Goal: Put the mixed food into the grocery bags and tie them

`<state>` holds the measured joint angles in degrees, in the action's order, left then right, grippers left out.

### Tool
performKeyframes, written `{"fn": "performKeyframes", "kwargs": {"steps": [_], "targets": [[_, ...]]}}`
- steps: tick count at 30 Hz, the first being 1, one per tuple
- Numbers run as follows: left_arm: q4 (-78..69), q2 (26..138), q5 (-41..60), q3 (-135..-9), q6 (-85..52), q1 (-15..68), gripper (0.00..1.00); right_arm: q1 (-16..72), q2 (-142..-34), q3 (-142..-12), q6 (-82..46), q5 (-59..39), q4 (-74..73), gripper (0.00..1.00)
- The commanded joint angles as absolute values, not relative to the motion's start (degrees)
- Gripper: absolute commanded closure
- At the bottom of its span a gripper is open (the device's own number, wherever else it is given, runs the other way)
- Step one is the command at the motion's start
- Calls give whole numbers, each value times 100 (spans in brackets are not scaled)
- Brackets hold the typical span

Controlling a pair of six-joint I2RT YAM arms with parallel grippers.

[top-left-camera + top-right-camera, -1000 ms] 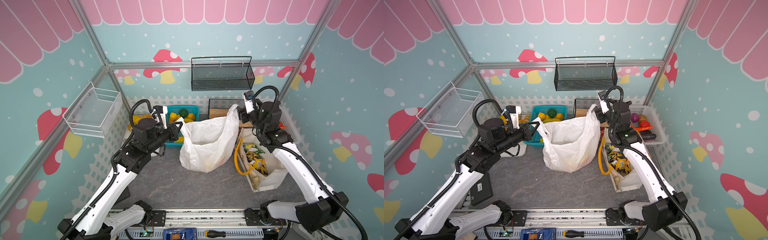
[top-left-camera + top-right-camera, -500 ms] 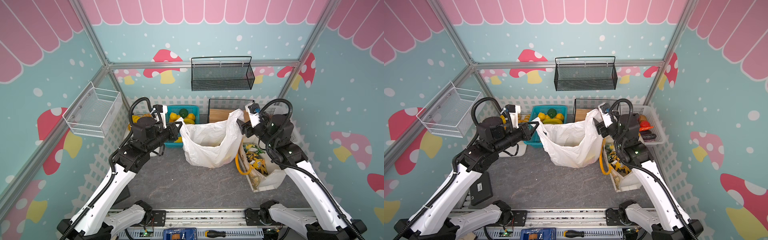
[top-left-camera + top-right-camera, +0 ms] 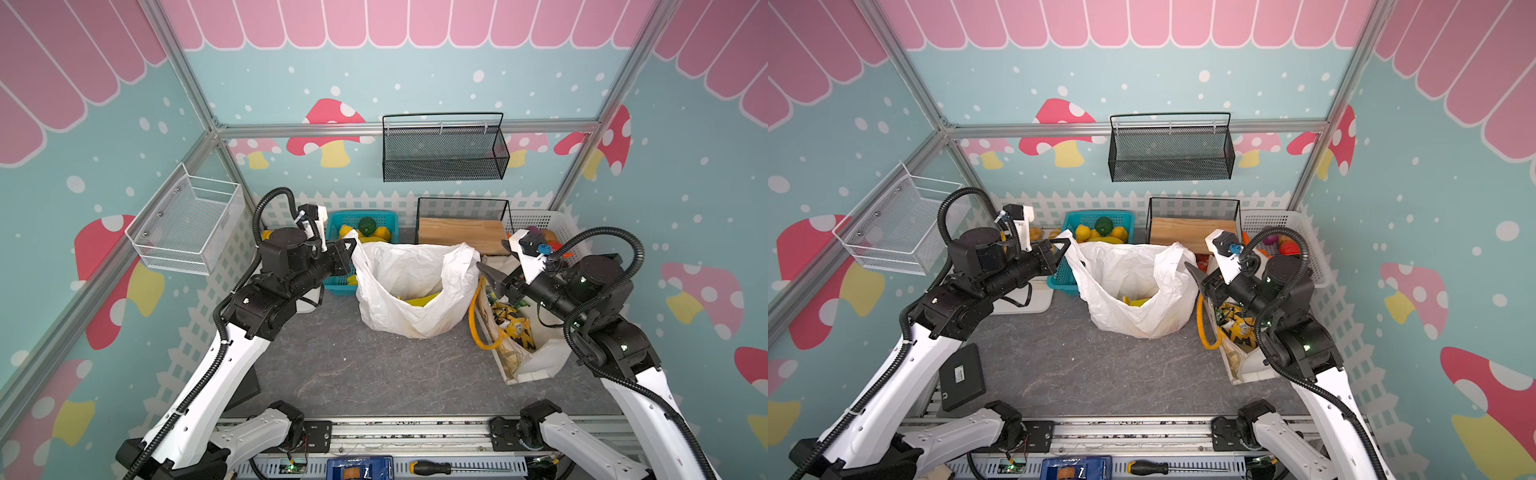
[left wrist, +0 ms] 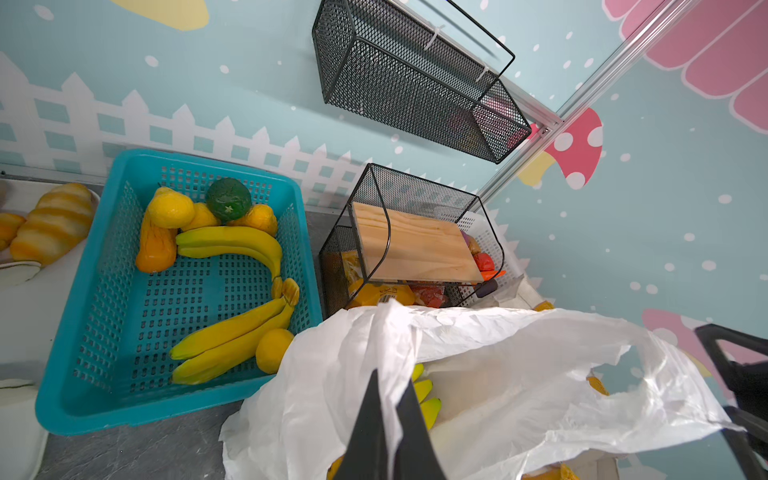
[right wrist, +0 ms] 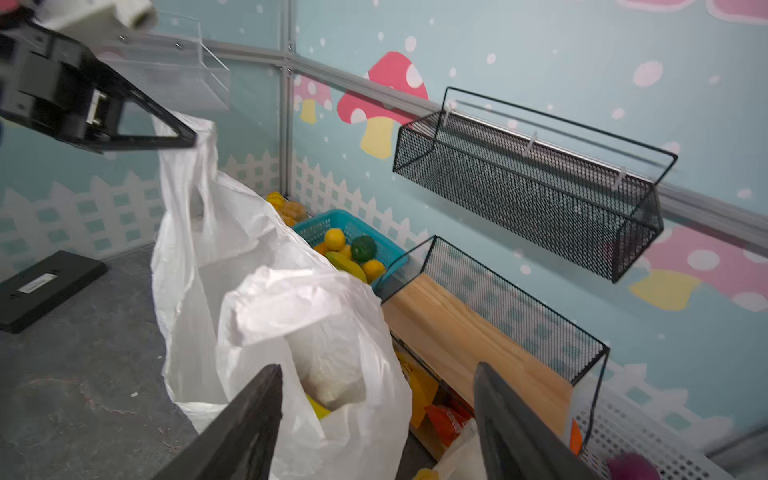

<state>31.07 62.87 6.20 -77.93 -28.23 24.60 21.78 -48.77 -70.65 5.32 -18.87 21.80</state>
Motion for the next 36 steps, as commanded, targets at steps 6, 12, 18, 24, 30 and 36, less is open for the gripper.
{"fn": "performKeyframes", "kwargs": {"steps": [6,12,18,24,30,36], "targets": [[3227,6394,677,-8039,-2797,2415,100,4129,-6270,-8113,888,-1953,1578,26],[3300,6416,735,-8090,-2804,2408,100,4939,-7299,-8170,696,-2116,765,26],[3409,6350,1127,-8217,-2906,2408,100,5035,-7910,-7383,554,-1689,-511,24],[3438,6171,1548,-8120,-3052,2408,100,4922,-8270,-6863,929,-1255,-1791,18],[3442,6052,1776,-8005,-3071,2409,100,4905,-8547,-6601,1223,-1068,-2650,15],[3520,6116,2030,-8092,-3111,2413,100,4878,-8634,-6539,1634,-654,-2953,15]]}}
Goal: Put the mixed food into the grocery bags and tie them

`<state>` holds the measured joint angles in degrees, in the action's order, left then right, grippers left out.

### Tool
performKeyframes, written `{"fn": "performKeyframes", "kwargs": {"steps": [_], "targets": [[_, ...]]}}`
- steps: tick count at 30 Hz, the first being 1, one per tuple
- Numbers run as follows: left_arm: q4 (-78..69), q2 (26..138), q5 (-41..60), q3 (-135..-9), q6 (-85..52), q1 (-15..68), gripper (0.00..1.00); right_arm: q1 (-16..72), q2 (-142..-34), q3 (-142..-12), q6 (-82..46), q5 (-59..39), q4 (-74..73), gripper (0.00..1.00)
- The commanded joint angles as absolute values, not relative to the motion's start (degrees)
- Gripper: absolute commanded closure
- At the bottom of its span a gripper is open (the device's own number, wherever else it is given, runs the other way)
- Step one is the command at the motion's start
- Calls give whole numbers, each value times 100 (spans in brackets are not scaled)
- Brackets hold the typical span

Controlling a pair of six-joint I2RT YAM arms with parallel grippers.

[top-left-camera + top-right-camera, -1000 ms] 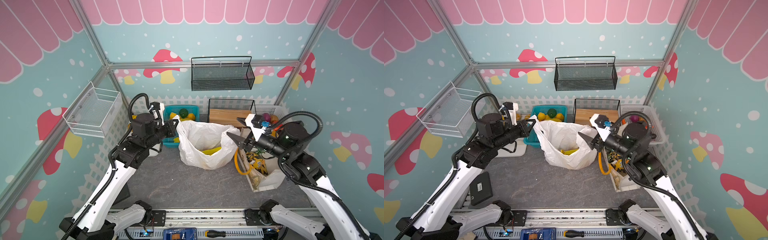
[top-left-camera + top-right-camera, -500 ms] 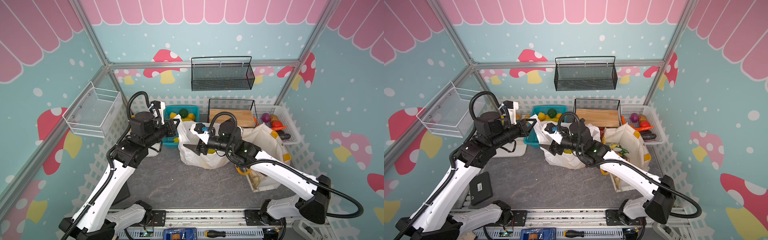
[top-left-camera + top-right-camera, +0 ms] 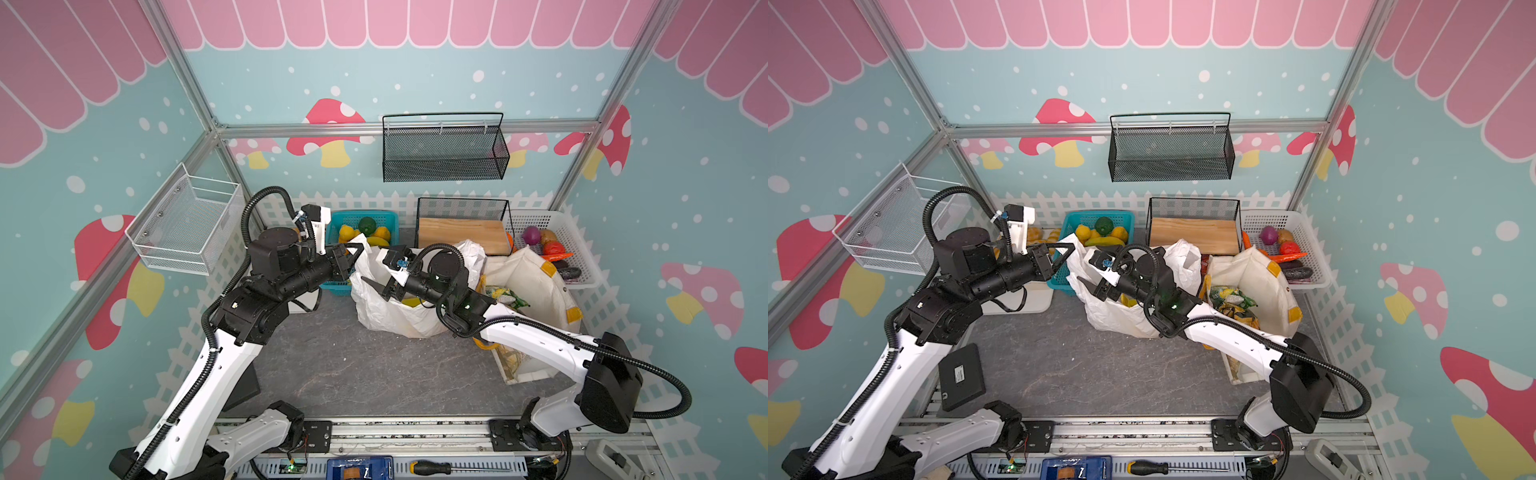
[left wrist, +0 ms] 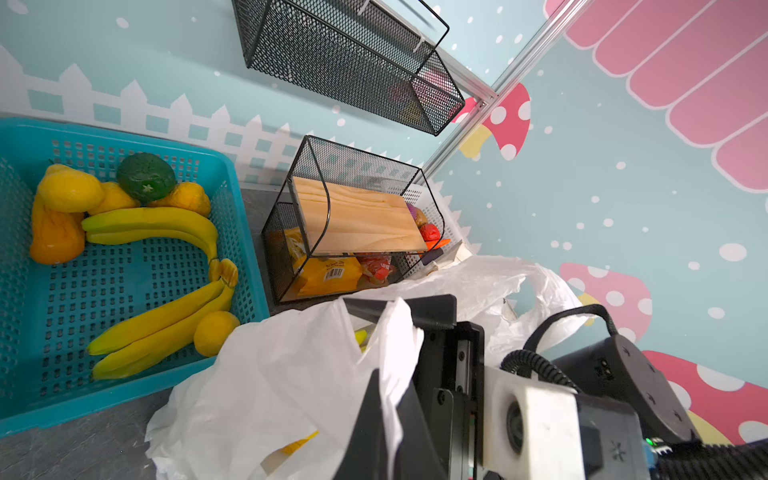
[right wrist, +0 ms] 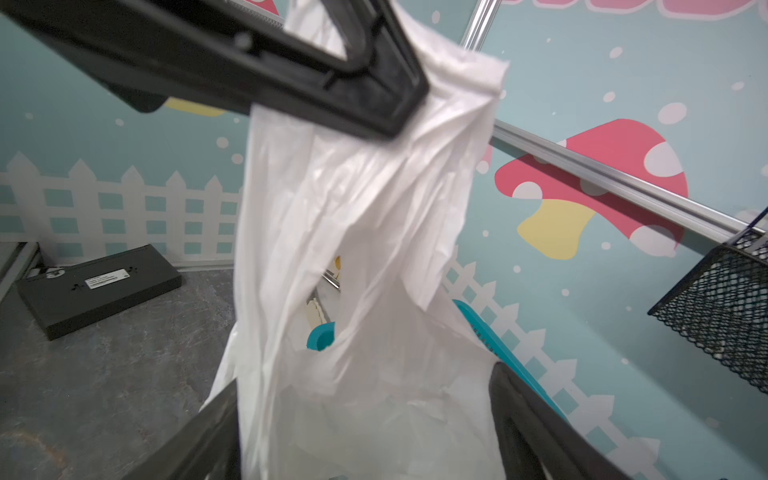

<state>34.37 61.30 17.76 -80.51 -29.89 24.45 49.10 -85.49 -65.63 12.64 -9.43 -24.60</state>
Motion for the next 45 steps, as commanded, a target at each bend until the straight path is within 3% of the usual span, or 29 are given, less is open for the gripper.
{"fn": "performKeyframes", "kwargs": {"steps": [1,6,9,13,15,20,24,26,36,40,45], "targets": [[3537,6137,2064,-8111,-3119,2409,100,4878,-8635,-6535,1688,-606,-2970,15],[3551,6220,2197,-8187,-3146,2408,100,4752,-8663,-6557,1777,-1020,-2945,15],[3551,6269,2342,-8264,-3151,2410,100,4468,-8861,-6687,1450,-2143,-2965,20],[3530,6314,2387,-8376,-3111,2414,100,4241,-9154,-6620,1148,-3691,-3203,45],[3514,6357,2447,-8417,-3128,2404,100,4221,-9267,-6588,1059,-4047,-3272,52],[3507,6398,2507,-8450,-3131,2401,100,4127,-9348,-6367,750,-4130,-3718,75],[3483,6382,2466,-8458,-3024,2374,100,3978,-9250,-6094,558,-4222,-3915,100],[3401,6323,2504,-8406,-2737,2375,99,3880,-9110,-5857,513,-4332,-3987,100],[2748,5859,3512,-7580,-482,2381,48,3459,-8474,-5438,662,-5140,-3350,100],[2725,5788,3488,-7379,314,2408,38,3459,-8448,-5517,707,-5375,-3220,100],[2755,6072,3490,-7571,565,2605,33,3459,-8486,-5598,652,-5592,-3215,100]]}}
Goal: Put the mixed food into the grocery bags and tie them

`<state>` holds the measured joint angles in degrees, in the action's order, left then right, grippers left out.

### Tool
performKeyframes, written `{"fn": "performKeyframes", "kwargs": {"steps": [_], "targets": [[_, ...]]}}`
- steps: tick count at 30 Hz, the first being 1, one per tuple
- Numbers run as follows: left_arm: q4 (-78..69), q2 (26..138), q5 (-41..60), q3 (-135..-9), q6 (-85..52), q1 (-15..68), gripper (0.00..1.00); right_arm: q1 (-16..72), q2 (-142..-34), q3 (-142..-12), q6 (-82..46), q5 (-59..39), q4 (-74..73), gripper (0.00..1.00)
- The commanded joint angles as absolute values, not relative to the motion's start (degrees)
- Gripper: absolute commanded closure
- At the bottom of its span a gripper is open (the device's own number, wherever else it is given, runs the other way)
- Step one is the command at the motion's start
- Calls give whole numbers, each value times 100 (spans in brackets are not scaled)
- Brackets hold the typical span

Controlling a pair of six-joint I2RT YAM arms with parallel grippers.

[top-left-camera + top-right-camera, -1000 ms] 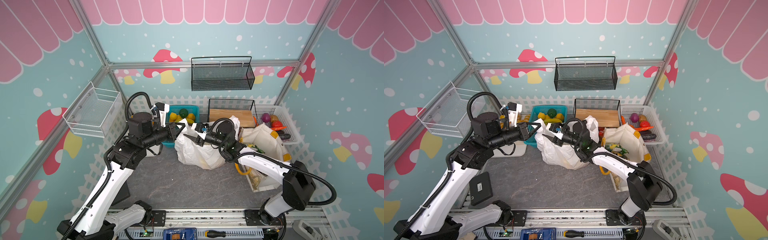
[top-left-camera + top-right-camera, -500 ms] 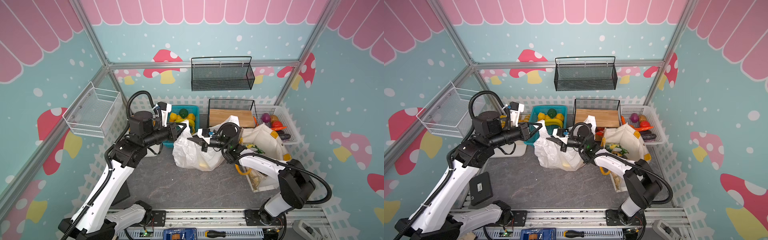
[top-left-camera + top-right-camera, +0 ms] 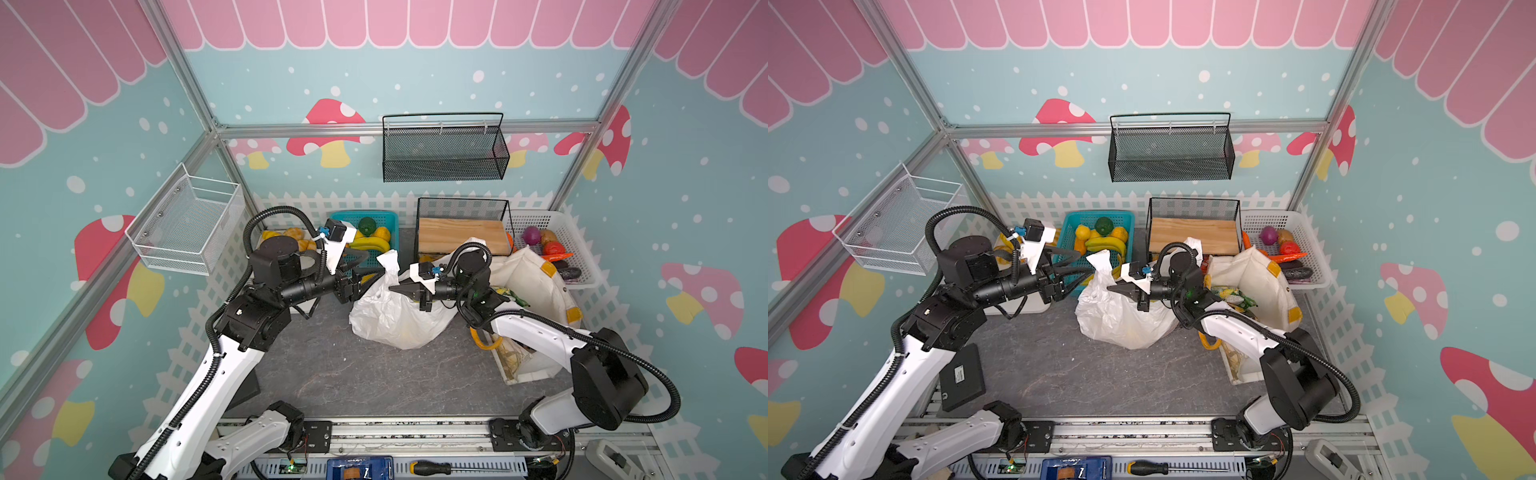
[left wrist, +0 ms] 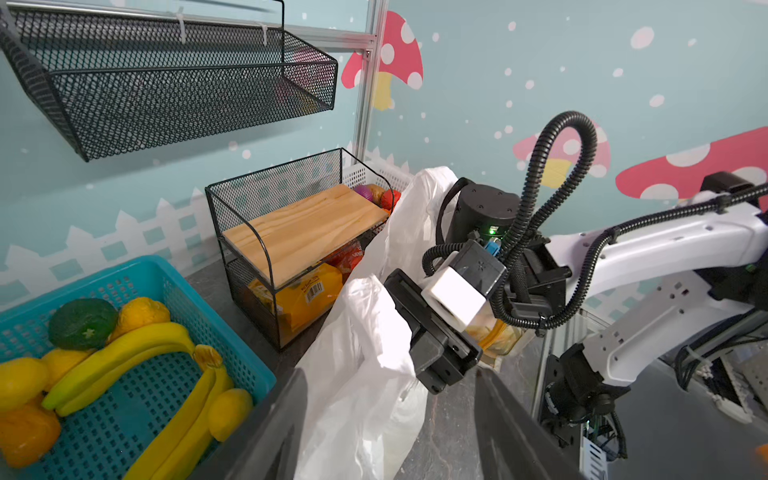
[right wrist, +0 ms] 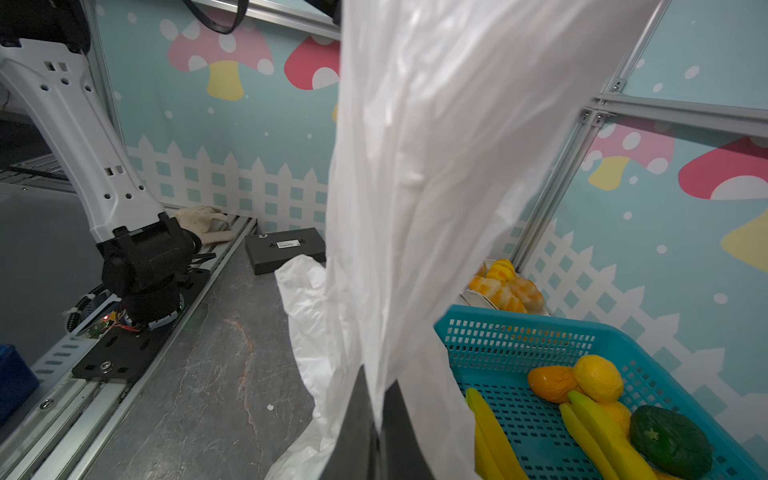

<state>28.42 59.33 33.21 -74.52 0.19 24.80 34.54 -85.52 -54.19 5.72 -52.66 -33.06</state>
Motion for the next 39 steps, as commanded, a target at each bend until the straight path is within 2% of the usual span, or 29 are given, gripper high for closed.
{"fn": "performKeyframes", "kwargs": {"steps": [1,4,6,8,10,11,12,13,15,19,20,29,39], "targets": [[2791,6159,3474,-7628,612,2675,32,3461,-8490,-5616,633,-5613,-3222,100],[2850,6449,3435,-7755,661,2850,33,3459,-8484,-5649,524,-5665,-3256,100],[2856,6663,3445,-7843,550,2885,39,3458,-8476,-5659,471,-5660,-3264,100],[2769,6872,3458,-7971,312,2888,52,3463,-8477,-5663,402,-5633,-3253,100],[2551,7040,3498,-8077,-65,2887,77,3465,-8456,-5634,353,-5376,-3183,100],[2439,7089,3454,-8110,-364,2887,89,3462,-8400,-5574,315,-5075,-3117,95],[2340,7095,3364,-8103,-684,2890,98,3463,-8331,-5518,209,-4653,-3079,81],[2277,7076,3245,-8062,-921,2887,100,3463,-8205,-5434,-55,-4066,-3096,68],[2169,6964,2914,-7911,-1420,2904,100,3568,-7870,-5079,-527,-3184,-3438,54],[2066,6830,2600,-7688,-1929,2915,100,4387,-7515,-4770,-315,-1545,-3595,31],[2070,6820,2568,-7665,-2028,2918,100,4523,-7518,-4721,-399,-1293,-3729,28],[2057,6770,2597,-7603,-2563,2915,100,5232,-8128,-4827,-671,417,-5021,24],[1991,6768,2654,-7580,-2711,2919,100,5300,-9237,-5577,-823,549,-6139,26]]}}
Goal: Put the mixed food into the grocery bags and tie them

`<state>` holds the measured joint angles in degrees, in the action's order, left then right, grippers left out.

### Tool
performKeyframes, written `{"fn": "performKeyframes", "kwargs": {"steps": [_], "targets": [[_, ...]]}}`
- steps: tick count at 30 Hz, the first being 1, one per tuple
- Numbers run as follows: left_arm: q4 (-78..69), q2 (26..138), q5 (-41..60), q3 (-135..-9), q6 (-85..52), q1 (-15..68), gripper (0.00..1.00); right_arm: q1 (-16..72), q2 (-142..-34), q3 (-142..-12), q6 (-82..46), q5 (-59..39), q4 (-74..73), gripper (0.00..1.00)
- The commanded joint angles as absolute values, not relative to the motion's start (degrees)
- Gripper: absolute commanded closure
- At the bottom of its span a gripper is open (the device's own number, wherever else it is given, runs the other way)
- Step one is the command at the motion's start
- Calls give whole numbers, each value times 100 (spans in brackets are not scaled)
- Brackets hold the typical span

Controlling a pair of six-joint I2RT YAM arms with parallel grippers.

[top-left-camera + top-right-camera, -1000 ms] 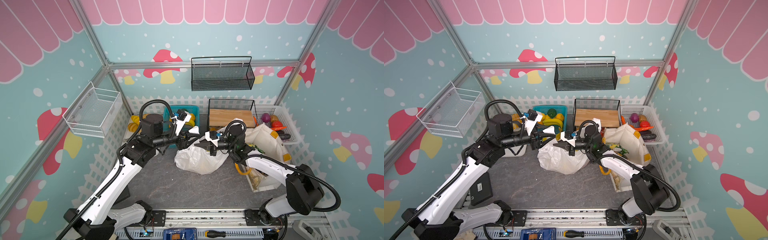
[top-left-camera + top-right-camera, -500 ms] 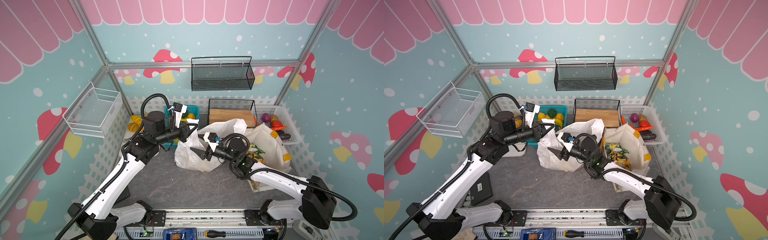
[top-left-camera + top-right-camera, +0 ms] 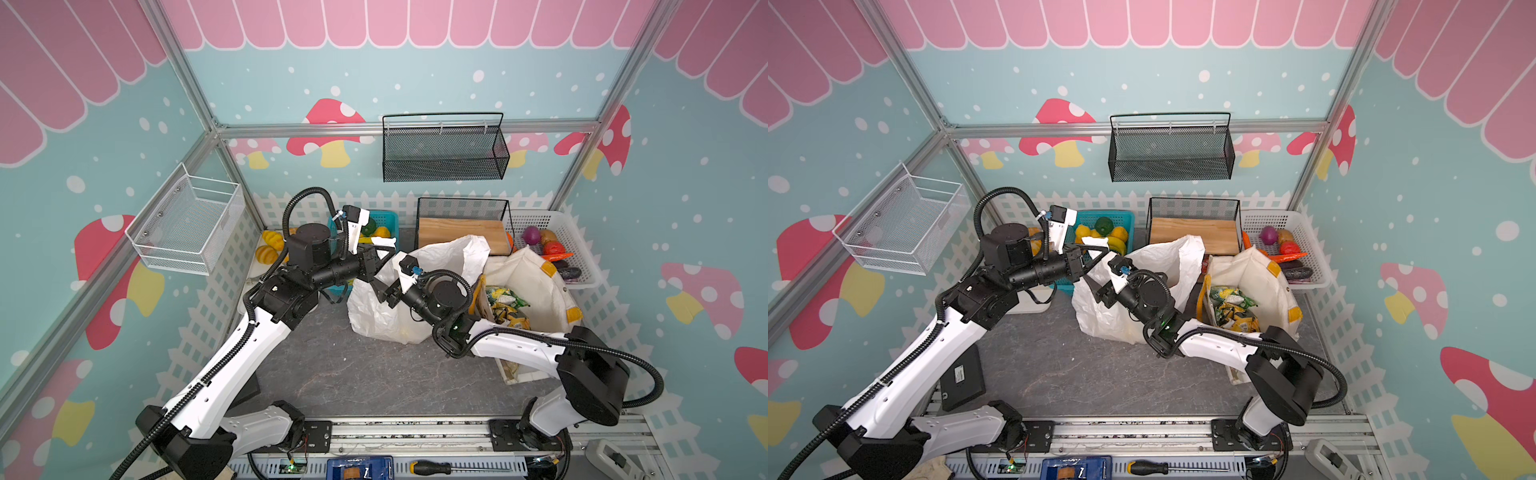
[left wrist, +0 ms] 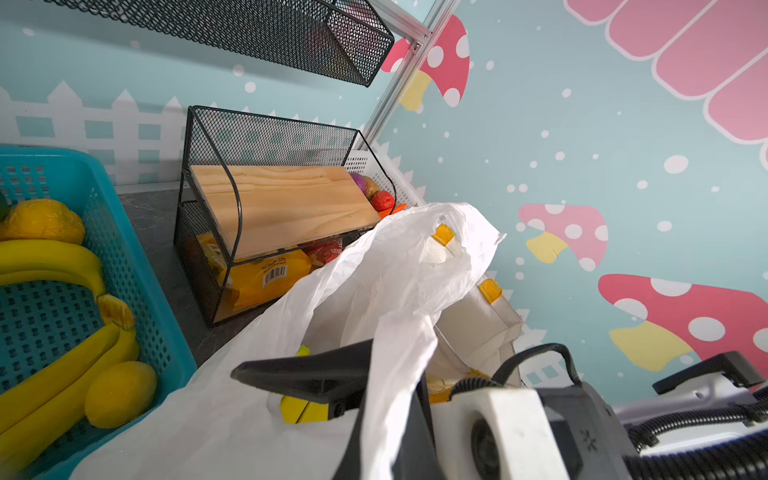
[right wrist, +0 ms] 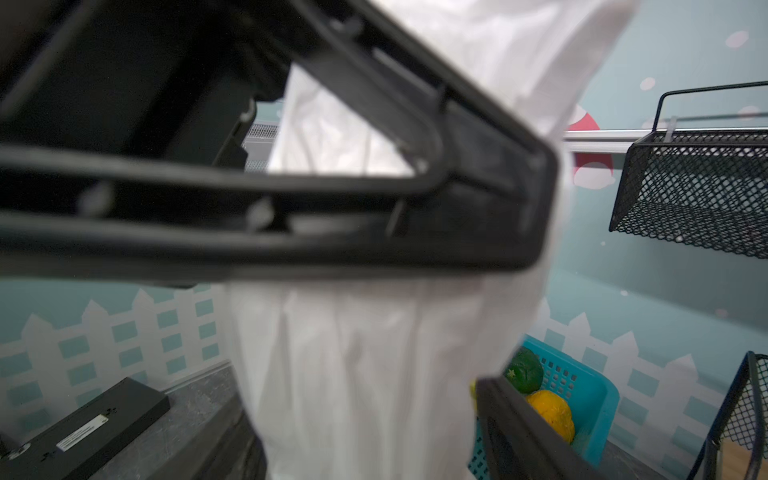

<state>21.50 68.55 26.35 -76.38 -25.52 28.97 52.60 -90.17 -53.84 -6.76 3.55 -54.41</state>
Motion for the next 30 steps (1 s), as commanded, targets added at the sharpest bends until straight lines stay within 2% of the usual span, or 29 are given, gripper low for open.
{"fn": "performKeyframes", "kwargs": {"steps": [1,3,5,7,9,11,16,24,27,30], "targets": [[1980,6768,2651,-7574,-2739,2920,100,5294,-9352,-5626,-875,588,-6208,29],[1947,6759,2667,-7576,-2830,2914,100,5295,-9622,-5687,-962,725,-6322,35],[1900,6750,2681,-7579,-2984,2903,100,5294,-9896,-5596,-1135,1051,-6490,48],[1860,6726,2681,-7585,-3141,2888,100,5297,-10119,-5377,-1294,1416,-6616,56],[1795,6689,2707,-7573,-3286,2875,100,5305,-10300,-5110,-1453,1755,-6702,60],[1757,6663,2733,-7568,-3340,2874,100,5302,-10381,-4964,-1413,1834,-6710,60],[1764,6677,2655,-7532,-3346,2869,100,5323,-10027,-4923,-950,1820,-6595,54],[1697,6719,2514,-7488,-3560,2874,100,5540,-9745,-5311,-662,1583,-6646,30],[1598,6676,2462,-7429,-3743,2873,100,5585,-9785,-5492,-696,1708,-6787,26],[1446,6612,2389,-7324,-3974,2869,100,5582,-9933,-5773,-875,2257,-6836,25]]}}
